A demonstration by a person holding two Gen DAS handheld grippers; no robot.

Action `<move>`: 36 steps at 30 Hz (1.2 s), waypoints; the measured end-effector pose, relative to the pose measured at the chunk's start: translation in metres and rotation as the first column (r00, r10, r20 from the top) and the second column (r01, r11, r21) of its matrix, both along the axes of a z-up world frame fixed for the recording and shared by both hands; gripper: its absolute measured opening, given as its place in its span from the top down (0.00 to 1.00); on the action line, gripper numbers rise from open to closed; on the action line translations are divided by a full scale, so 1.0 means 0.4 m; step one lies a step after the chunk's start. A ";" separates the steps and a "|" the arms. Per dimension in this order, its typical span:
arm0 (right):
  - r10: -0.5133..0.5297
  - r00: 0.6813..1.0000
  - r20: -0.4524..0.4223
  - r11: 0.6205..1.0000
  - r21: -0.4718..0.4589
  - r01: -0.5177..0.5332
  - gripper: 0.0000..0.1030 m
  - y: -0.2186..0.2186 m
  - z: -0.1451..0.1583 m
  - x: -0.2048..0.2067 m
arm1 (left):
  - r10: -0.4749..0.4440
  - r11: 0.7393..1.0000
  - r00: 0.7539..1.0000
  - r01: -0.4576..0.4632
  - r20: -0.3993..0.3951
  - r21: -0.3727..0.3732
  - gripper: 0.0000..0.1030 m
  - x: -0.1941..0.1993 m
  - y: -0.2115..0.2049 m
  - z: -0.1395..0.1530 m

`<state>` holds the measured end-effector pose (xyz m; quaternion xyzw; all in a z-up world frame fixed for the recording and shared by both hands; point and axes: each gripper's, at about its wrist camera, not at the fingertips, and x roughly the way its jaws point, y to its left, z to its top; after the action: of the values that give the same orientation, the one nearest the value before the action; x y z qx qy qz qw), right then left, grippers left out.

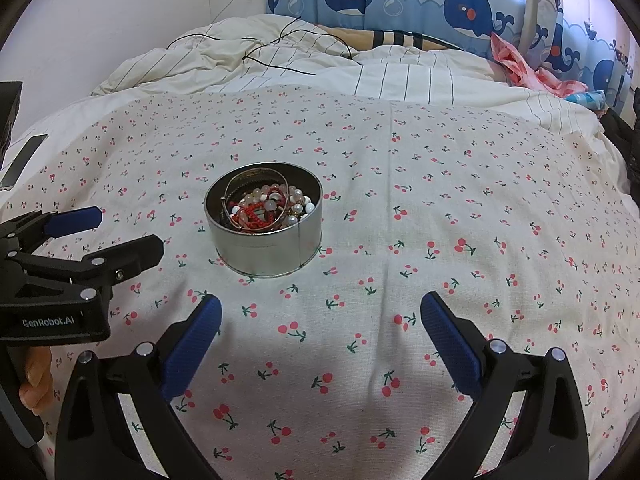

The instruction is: Organize jewelry

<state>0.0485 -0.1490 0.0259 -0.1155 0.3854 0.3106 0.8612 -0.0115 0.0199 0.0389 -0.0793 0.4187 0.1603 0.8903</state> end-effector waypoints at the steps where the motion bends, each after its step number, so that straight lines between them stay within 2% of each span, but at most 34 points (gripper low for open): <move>1: 0.000 1.000 0.000 1.000 0.000 0.000 0.07 0.000 0.000 0.000 | -0.001 1.000 1.000 0.001 0.001 0.002 0.07 -0.001 -0.001 0.000; 21: -0.002 1.000 0.001 1.000 0.000 0.002 0.07 0.001 -0.001 -0.001 | -0.026 1.000 1.000 0.026 0.010 0.010 0.07 0.000 -0.018 0.004; 36: -0.010 1.000 -0.005 1.000 -0.010 0.010 0.07 -0.005 -0.011 0.004 | -0.006 1.000 1.000 0.006 -0.001 0.005 0.07 0.001 -0.005 -0.001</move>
<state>0.0503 -0.1512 0.0214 -0.1170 0.3896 0.3045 0.8613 -0.0110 0.0180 0.0384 -0.0757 0.4190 0.1590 0.8908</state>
